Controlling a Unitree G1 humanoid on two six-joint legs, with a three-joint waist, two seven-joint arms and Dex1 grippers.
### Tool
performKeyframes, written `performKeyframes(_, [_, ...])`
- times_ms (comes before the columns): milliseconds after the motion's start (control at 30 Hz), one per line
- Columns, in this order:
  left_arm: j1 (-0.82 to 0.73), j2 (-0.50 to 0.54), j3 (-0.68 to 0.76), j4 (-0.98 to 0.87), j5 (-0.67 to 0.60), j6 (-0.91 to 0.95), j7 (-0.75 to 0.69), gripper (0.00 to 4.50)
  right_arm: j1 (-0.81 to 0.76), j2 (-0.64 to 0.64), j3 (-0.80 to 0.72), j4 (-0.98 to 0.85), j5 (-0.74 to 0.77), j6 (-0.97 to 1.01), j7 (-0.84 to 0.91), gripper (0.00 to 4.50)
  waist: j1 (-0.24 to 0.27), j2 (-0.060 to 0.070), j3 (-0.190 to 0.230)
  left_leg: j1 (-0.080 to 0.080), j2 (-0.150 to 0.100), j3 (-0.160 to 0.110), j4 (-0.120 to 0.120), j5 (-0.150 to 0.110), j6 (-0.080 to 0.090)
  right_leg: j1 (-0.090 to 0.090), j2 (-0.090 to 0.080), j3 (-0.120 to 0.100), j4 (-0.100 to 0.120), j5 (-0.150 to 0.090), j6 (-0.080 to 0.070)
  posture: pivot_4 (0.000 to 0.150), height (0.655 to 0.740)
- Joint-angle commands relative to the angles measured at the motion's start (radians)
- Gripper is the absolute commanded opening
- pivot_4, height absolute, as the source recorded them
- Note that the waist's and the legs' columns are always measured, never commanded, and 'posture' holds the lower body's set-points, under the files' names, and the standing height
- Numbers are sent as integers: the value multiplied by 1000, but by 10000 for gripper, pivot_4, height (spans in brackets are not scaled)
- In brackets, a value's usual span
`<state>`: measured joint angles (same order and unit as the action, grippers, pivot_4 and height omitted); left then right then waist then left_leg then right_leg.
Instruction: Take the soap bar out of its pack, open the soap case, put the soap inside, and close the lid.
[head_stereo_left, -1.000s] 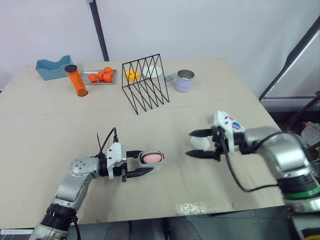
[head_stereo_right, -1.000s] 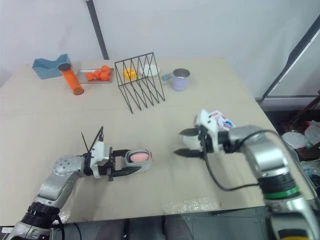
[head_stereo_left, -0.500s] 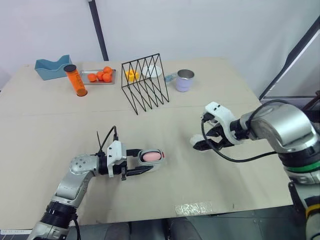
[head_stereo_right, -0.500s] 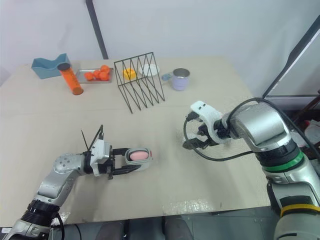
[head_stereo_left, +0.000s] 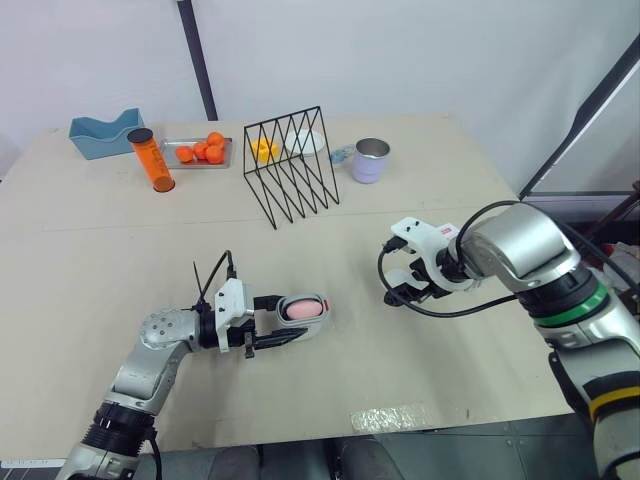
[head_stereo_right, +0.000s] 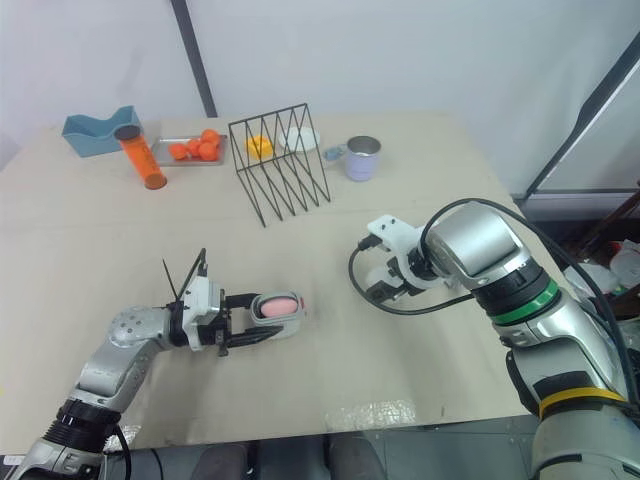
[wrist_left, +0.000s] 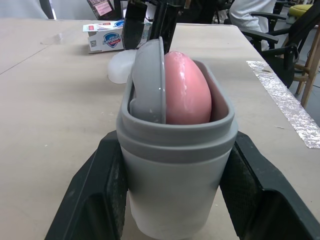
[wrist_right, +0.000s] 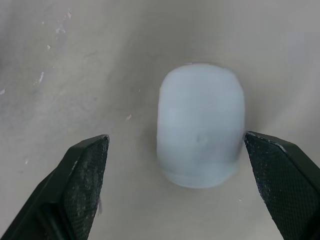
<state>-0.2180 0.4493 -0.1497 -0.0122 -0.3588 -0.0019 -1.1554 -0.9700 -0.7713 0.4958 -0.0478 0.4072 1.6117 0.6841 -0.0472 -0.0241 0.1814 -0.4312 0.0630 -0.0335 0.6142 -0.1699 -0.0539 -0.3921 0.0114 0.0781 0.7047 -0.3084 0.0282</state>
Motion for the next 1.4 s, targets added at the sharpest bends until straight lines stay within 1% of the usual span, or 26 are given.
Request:
performKeyframes(33, [4, 2, -5, -37, -11, 3, -3, 20559, -25, 7, 23, 26, -7, -10, -10, 44352, 0, 0, 0, 0, 0, 0, 0, 0, 0, 0, 0, 0, 0, 0, 0, 1500, 7400])
performKeyframes(400, [21, 4, -14, -58, -9, 11, 0, 20559, -36, 28, 46, 101, -16, -40, -20, 44352, 0, 0, 0, 0, 0, 0, 0, 0, 0, 1, 0, 0, -1, 0, 0, 1500, 7400])
performKeyframes(433, [21, 4, -15, -58, -9, 11, 1, 20559, -35, 28, 49, 106, -19, -44, -20, 42155, 0, -1, 0, 0, 0, 0, 0, 0, 0, 1, 0, 0, -1, 0, 0, 1500, 7400])
performKeyframes(500, [21, 3, -16, -57, -8, 12, 2, 20559, -32, 28, 57, 115, -26, -55, -22, 35558, 0, -1, 0, 0, 0, 0, 0, 0, 0, 1, 0, 0, -1, 0, 0, 1500, 7400])
performKeyframes(533, [20, 2, -16, -57, -8, 12, 3, 20559, -30, 28, 59, 119, -30, -60, -21, 30053, 0, -1, 0, 0, 0, 0, 0, 0, 0, 1, 0, 0, -1, 0, 0, 1500, 7400])
performKeyframes(633, [21, 1, -16, -60, -9, 15, 6, 20559, -25, 27, 64, 125, -41, -71, -19, 18634, -1, -1, -1, 0, 0, 0, 0, 0, 1, 1, 0, 0, -1, 0, 0, 1500, 7400])
performKeyframes(833, [23, 3, -15, -66, -9, 20, 10, 20559, -22, 15, 83, 127, -57, -98, 2, 18504, -1, -1, -1, 1, 0, 0, 0, 0, 1, 1, 0, 0, -1, 0, 0, 1500, 7400])
performKeyframes(933, [23, 4, -14, -68, -10, 22, 11, 20559, -21, -5, 106, 108, -60, -148, 41, 18504, -1, -2, -1, 1, 0, 0, 0, 0, 1, 1, 0, 0, -1, 0, 0, 1500, 7400])
performKeyframes(967, [23, 4, -14, -68, -10, 23, 11, 20559, -19, -13, 110, 96, -64, -185, 60, 18504, -1, -2, -1, 1, 0, 0, 0, 0, 1, 1, 0, 0, -2, 0, 0, 1500, 7400])
performKeyframes(1033, [23, 6, -13, -69, -12, 26, 9, 20559, -19, -53, 137, 52, -87, -321, 137, 18504, -1, -1, -1, 0, 0, 0, 0, 0, 1, 1, 0, 0, -2, 0, 1, 1500, 7400])
performKeyframes(1100, [21, 7, -11, -71, -16, 30, 7, 20559, -15, -77, 123, 16, -91, -444, 216, 18504, -1, -1, 0, 0, 0, 0, 0, -1, 1, 0, 0, 0, -2, -1, 1, 1500, 7400])
performKeyframes(1167, [17, 7, -10, -70, -19, 34, 4, 20559, -18, -130, 145, -28, -121, -578, 325, 18504, -1, 1, 1, 0, 0, 1, 0, -1, 2, 0, 0, 0, -2, -1, 1, 1500, 7400])
performKeyframes(1300, [3, 3, -12, -66, -27, 40, -4, 20559, -22, -173, 110, -68, -139, -764, 483, 18504, 0, 1, 1, -1, 0, 0, 0, -2, 3, 0, 0, 0, -4, 0, 1, 1500, 7400])
performKeyframes(1400, [-4, 1, -17, -69, -32, 49, -14, 20559, -45, -199, 97, -74, -164, -859, 590, 18504, 0, 1, 1, -1, 0, 0, 0, -2, 3, 0, 0, 0, -4, -1, 1, 1500, 7400])
